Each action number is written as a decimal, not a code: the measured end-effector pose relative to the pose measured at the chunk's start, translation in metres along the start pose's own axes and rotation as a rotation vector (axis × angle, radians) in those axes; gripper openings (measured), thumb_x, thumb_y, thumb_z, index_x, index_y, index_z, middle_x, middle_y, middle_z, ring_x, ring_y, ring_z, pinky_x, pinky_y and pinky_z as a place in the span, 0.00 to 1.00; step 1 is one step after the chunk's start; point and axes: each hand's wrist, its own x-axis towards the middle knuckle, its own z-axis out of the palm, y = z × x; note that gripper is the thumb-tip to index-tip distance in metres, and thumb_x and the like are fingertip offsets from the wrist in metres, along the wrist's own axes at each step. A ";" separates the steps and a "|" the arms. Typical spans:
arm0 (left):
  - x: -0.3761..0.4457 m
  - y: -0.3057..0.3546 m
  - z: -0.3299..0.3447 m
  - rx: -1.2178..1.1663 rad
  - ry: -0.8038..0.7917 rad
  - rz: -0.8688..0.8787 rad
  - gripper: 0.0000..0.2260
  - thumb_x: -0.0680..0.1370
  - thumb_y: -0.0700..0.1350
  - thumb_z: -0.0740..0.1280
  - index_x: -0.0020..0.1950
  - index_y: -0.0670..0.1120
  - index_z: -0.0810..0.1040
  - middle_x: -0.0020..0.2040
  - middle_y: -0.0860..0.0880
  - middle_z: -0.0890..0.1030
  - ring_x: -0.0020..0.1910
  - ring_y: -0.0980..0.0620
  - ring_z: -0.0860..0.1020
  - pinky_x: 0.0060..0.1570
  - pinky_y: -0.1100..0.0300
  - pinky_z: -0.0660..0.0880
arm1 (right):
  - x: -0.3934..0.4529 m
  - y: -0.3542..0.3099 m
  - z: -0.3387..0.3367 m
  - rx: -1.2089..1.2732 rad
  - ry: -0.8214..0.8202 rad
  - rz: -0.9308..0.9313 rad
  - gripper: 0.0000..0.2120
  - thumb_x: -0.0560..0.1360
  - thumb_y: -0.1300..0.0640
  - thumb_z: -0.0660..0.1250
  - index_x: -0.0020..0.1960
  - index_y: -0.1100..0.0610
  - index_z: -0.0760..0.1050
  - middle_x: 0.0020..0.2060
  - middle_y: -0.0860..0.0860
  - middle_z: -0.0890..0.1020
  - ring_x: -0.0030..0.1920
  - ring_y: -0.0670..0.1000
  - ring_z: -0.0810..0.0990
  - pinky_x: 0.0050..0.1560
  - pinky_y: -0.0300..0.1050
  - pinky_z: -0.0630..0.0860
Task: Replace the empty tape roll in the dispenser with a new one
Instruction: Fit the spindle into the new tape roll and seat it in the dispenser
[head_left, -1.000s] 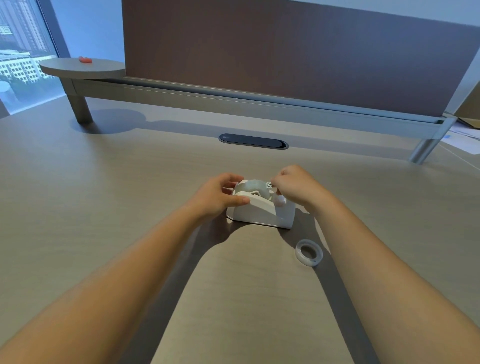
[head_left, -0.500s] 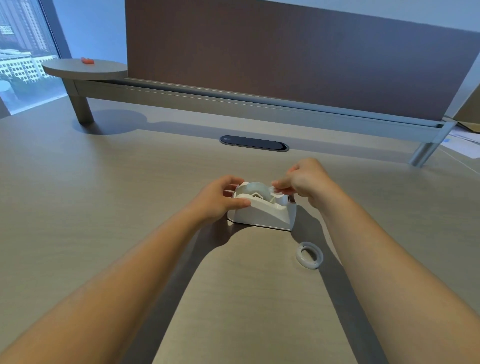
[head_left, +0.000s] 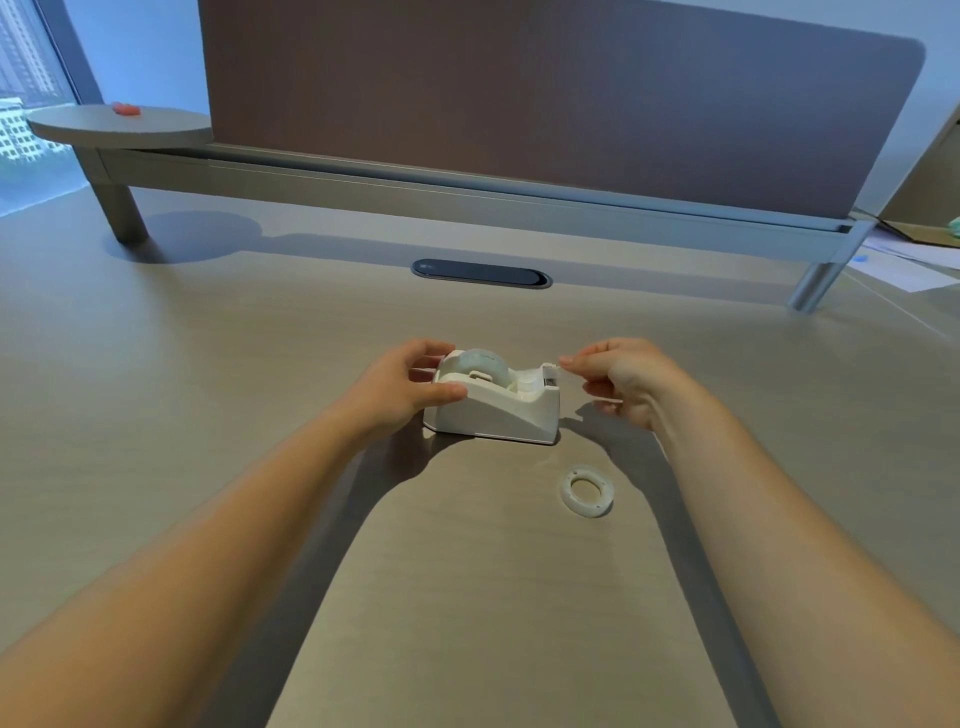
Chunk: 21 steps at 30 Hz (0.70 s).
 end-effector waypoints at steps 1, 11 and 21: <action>0.000 0.001 0.000 -0.003 0.002 0.000 0.20 0.70 0.41 0.67 0.61 0.46 0.70 0.60 0.45 0.75 0.55 0.49 0.72 0.57 0.54 0.72 | 0.001 0.003 0.000 0.019 0.000 0.016 0.10 0.68 0.62 0.70 0.33 0.56 0.70 0.33 0.51 0.75 0.35 0.49 0.71 0.48 0.49 0.70; -0.002 0.001 0.003 0.030 0.012 -0.014 0.19 0.71 0.41 0.66 0.62 0.46 0.69 0.62 0.45 0.74 0.55 0.50 0.71 0.57 0.53 0.71 | 0.002 0.027 0.013 0.271 -0.073 0.170 0.10 0.71 0.59 0.67 0.34 0.59 0.68 0.31 0.53 0.72 0.30 0.47 0.69 0.20 0.34 0.76; -0.003 0.000 0.005 0.056 0.026 0.008 0.17 0.71 0.42 0.66 0.60 0.47 0.70 0.55 0.49 0.73 0.55 0.50 0.72 0.54 0.55 0.71 | 0.005 0.036 0.020 0.331 -0.041 0.116 0.10 0.73 0.64 0.63 0.34 0.59 0.66 0.31 0.54 0.73 0.31 0.48 0.72 0.18 0.31 0.73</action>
